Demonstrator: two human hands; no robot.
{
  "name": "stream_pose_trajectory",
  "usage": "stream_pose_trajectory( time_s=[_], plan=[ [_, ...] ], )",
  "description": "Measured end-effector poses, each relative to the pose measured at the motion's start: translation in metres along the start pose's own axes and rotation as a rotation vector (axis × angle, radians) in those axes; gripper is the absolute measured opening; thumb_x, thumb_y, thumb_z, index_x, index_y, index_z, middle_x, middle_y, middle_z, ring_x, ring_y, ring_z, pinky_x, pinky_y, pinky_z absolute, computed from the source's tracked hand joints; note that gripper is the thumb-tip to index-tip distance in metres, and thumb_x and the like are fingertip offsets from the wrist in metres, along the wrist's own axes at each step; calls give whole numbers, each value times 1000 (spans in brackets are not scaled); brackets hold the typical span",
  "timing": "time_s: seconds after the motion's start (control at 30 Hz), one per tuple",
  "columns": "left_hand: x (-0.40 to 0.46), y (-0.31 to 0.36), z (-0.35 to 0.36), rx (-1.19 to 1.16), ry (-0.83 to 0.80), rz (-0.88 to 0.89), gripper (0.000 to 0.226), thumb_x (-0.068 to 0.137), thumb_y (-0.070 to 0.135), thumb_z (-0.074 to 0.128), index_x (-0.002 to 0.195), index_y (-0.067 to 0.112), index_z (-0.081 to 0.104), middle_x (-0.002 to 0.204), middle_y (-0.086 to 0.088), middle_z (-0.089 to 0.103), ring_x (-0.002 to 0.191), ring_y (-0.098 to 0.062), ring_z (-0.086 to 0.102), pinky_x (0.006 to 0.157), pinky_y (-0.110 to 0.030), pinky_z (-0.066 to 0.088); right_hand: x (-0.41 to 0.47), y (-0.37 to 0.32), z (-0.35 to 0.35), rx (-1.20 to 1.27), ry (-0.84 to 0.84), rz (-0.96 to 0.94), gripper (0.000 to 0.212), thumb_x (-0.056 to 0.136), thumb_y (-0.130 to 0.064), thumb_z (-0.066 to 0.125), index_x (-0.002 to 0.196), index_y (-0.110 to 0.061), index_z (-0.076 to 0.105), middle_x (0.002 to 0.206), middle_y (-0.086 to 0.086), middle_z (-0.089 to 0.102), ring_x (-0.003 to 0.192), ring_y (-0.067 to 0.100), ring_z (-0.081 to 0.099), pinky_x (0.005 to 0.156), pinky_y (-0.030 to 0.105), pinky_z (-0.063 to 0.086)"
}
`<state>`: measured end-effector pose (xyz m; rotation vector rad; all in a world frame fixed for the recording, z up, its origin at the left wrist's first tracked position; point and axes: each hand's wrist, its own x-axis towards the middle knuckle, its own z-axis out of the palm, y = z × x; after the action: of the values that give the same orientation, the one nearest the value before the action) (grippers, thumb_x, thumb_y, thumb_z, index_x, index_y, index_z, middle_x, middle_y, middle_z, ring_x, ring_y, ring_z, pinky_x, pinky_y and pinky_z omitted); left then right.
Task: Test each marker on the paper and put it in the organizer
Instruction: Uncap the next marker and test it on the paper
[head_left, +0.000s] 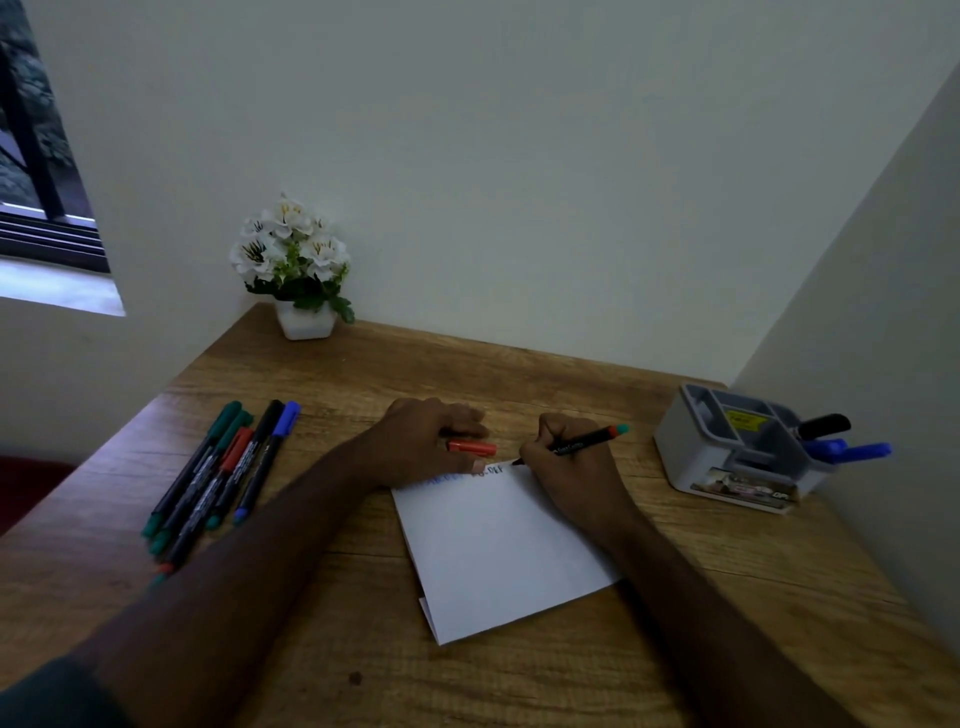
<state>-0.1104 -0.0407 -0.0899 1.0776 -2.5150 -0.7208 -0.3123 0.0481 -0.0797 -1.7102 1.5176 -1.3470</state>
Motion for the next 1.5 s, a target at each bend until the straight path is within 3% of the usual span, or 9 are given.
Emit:
stream_pose_trajectory(
  time_s=[0.2,0.4,0.67,1.03,1.2,1.5],
  plan=[
    [0,2,-1,-3,8,2,75,66,74,55,130,36,59,148,14,45,137,-6,41,117,-44,26,2,2,0,-15,12,24,42,79,8,61,52,-18,41,52,-10,43,51,5,39,48,21,34],
    [-1,1,0,9,-8,1,86,59,82,44,131,37,58,149,15,44,137,-7,40,117,-46,25,1,1,0,-24,9,10,35,80,7,62,56,-11,45,54,-1,44,52,6,39,48,21,33],
    [-1,3,0,11,-3,12,74,67,72,55,131,35,60,149,13,45,137,-6,41,117,-35,25,1,1,-1,6,5,9,40,78,10,62,52,-14,42,52,-6,42,50,7,37,48,19,31],
    [-2,2,1,7,5,6,69,69,68,55,131,37,59,149,13,44,138,-7,39,119,-42,23,1,1,0,2,15,7,43,78,11,61,52,-16,41,50,-11,42,49,2,37,48,15,32],
    [-1,3,1,29,-4,3,77,66,76,50,132,37,57,150,13,43,139,-7,37,118,-45,22,1,2,-1,-11,7,5,42,78,11,61,52,-16,41,51,-10,41,49,3,36,47,16,30],
    [-1,2,1,40,-4,3,70,70,68,53,133,37,57,150,13,43,139,-8,37,119,-41,21,2,2,-1,-33,29,10,39,78,9,61,54,-13,41,52,-4,40,51,7,36,47,21,30]
  ],
)
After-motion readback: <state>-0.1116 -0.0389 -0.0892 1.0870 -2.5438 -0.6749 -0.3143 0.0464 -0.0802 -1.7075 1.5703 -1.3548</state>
